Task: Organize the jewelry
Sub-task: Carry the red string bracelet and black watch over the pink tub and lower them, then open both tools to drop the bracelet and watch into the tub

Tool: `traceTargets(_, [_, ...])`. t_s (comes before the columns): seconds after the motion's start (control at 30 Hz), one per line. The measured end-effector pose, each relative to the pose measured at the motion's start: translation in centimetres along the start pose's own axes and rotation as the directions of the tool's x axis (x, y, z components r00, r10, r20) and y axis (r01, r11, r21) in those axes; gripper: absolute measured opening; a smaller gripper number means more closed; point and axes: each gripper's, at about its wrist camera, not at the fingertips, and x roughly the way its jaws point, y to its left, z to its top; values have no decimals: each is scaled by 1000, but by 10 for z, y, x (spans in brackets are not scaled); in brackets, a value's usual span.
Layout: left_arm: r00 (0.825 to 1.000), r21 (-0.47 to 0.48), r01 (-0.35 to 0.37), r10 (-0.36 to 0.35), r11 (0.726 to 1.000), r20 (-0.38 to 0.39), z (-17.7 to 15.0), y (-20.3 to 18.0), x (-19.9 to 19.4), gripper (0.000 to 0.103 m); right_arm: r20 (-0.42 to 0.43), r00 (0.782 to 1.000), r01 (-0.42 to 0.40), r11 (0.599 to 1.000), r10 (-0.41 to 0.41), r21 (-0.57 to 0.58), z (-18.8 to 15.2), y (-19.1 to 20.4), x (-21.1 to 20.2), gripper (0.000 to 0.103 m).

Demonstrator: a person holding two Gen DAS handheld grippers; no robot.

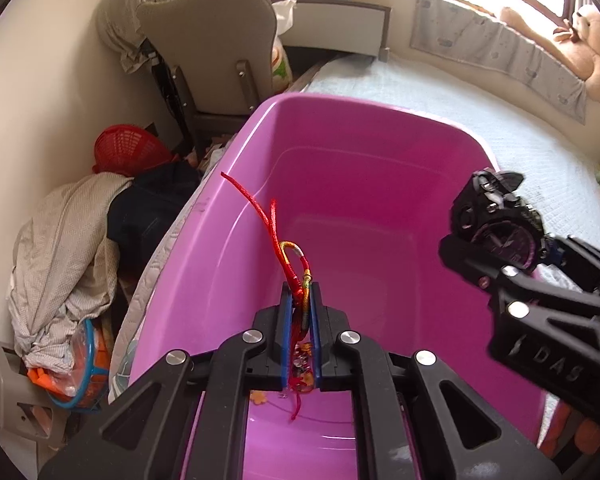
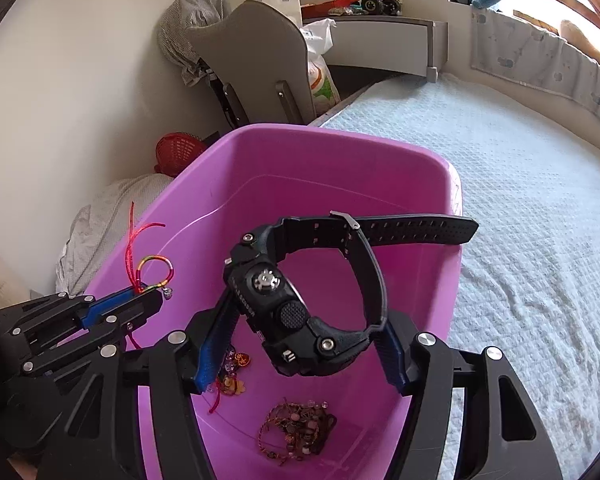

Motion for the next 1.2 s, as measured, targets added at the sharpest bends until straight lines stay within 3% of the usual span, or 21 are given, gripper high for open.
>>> traceTargets(0.03, [1000, -3, -15, 15, 1000, -7, 0, 1, 2, 11, -8, 1000, 10, 1000, -10, 9, 3, -2, 3, 62])
traceTargets(0.1, [1000, -14, -21, 21, 1000, -16, -2, 1, 5, 31, -39, 999, 29, 999, -27, 35, 8, -7, 8, 63])
traceTargets(0.17, [1000, -28, -30, 30, 999, -3, -4, 2, 2, 72, -79, 996, 48, 998, -44, 46, 11, -10, 16, 67])
traceTargets(0.23, [999, -34, -42, 43, 999, 23, -6, 4, -2, 84, -86, 996, 19, 998, -14, 58, 11, -11, 17, 69])
traceTargets(0.37, [999, -38, -39, 39, 999, 5, -7, 7, -2, 88, -61, 997, 57, 998, -55, 34, 8, -6, 12, 73])
traceTargets(1.0, [1000, -116, -17, 17, 993, 0, -11, 14, -20, 92, -34, 999, 42, 998, -40, 53, -7, -11, -15, 73])
traceTargets(1.2, [998, -125, -47, 50, 991, 24, -15, 15, -35, 95, -33, 996, 81, 995, -79, 54, -16, -12, -28, 75])
